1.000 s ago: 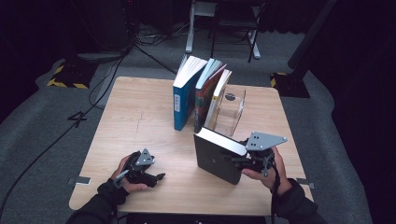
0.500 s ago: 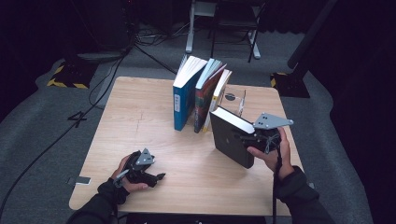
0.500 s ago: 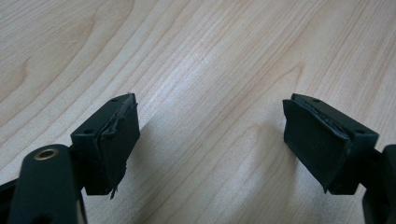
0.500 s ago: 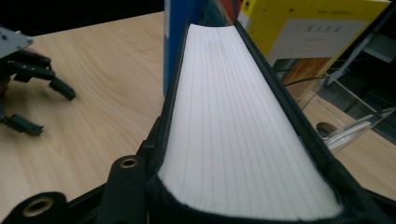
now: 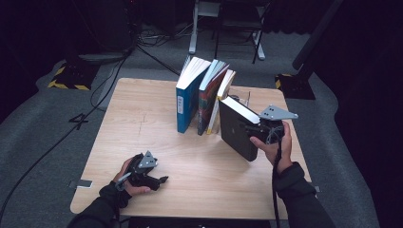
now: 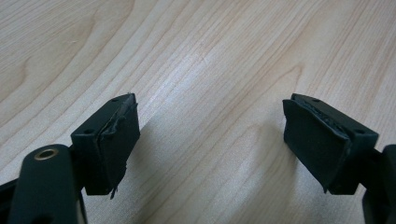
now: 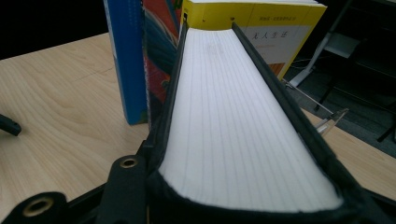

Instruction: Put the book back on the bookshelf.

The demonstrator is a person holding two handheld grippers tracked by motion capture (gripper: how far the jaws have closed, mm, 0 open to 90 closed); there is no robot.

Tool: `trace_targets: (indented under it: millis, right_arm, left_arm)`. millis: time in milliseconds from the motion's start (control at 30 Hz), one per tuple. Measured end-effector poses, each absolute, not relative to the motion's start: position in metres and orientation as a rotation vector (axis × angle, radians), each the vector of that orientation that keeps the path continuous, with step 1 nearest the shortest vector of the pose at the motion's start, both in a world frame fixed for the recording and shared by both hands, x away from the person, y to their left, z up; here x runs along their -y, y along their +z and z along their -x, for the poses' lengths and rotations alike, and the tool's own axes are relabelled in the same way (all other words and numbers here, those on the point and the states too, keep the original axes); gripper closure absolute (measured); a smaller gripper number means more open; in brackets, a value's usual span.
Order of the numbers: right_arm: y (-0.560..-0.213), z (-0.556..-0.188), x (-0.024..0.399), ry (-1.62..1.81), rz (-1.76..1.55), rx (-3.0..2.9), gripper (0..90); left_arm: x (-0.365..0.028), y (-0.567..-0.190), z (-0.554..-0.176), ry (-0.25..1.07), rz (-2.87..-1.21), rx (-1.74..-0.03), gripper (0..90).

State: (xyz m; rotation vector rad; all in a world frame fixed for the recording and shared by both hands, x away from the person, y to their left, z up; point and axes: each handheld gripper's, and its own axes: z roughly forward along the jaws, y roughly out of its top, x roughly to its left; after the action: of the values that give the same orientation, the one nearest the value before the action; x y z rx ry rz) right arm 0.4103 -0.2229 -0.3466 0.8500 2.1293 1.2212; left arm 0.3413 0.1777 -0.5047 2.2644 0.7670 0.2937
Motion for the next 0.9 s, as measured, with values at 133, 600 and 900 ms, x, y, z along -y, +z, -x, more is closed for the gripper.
trace_targets:
  millis: [133,600,900]
  right_arm:
    - [-0.349,-0.409,0.227,1.224,-0.853,-2.116,53.6]
    - [-0.357,-0.409,0.244,1.250,-0.897,-2.064,53.4]
    - [-0.360,-0.410,0.258,1.282,-0.966,-2.004,53.4]
  left_arm:
    - [-0.178,-0.505,-0.341,0.294,-2.263,-0.768,18.9]
    - [-0.178,-0.505,-0.341,0.295,-2.262,-0.770,18.9]
    - [-0.178,-0.505,-0.341,0.295,-2.262,-0.771,18.9]
